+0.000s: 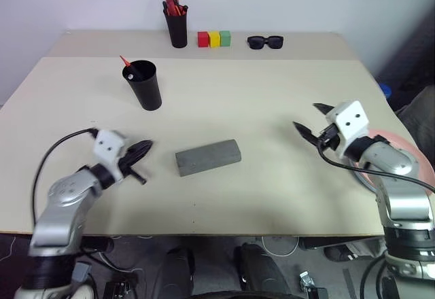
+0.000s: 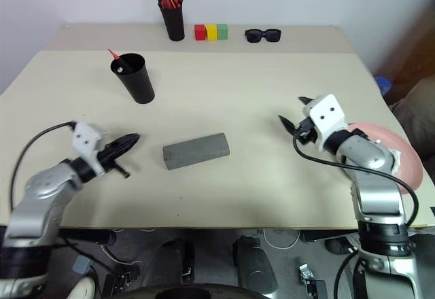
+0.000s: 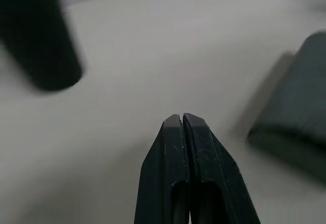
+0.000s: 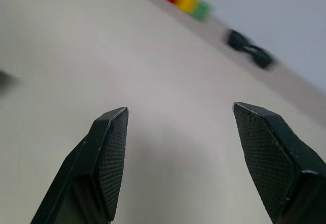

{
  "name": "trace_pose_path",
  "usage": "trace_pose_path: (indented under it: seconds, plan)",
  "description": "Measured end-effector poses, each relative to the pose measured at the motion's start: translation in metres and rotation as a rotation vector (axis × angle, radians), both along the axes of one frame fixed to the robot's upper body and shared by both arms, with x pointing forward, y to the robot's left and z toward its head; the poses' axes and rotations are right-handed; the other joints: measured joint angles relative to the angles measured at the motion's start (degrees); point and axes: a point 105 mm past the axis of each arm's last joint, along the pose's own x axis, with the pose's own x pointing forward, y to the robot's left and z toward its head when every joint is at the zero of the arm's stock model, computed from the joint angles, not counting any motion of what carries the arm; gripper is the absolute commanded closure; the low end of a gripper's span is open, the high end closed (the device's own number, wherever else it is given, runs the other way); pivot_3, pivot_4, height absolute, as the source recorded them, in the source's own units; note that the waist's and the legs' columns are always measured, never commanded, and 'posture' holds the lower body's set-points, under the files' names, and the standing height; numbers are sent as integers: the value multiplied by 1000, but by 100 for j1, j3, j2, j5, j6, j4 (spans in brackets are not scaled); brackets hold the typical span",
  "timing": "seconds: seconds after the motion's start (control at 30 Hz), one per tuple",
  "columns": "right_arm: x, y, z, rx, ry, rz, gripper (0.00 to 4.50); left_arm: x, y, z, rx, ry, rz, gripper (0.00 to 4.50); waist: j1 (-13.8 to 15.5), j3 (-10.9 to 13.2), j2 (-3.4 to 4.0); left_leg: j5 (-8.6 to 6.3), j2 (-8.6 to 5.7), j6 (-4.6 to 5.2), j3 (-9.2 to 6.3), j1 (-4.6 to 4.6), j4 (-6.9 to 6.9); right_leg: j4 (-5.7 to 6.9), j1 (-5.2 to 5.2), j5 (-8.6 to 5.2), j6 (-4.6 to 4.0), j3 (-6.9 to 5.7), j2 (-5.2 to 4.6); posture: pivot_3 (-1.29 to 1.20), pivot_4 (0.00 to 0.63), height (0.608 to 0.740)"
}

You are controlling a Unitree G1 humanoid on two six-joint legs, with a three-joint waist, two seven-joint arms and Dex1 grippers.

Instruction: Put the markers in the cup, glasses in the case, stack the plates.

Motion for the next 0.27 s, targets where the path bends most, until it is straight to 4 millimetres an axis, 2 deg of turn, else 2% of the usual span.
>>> trace_pose_path:
  seconds: [0.1, 0.27]
  plan:
    - [6, 7, -8, 34, 46, 43, 1186, -12, 12, 0, 14, -2, 59, 4500, 18, 0, -1, 0, 2, 0, 3, 0, 2, -1, 1, -2, -4, 0, -3, 0, 150, 732]
    - [17, 4, -14, 43, 67, 48, 1186, -20, 11, 7, 10, -36, 99, 4500, -6, 0, -1, 0, -1, 0, 14, 0, 3, -3, -1, -6, -13, 1, -2, 0, 150, 732]
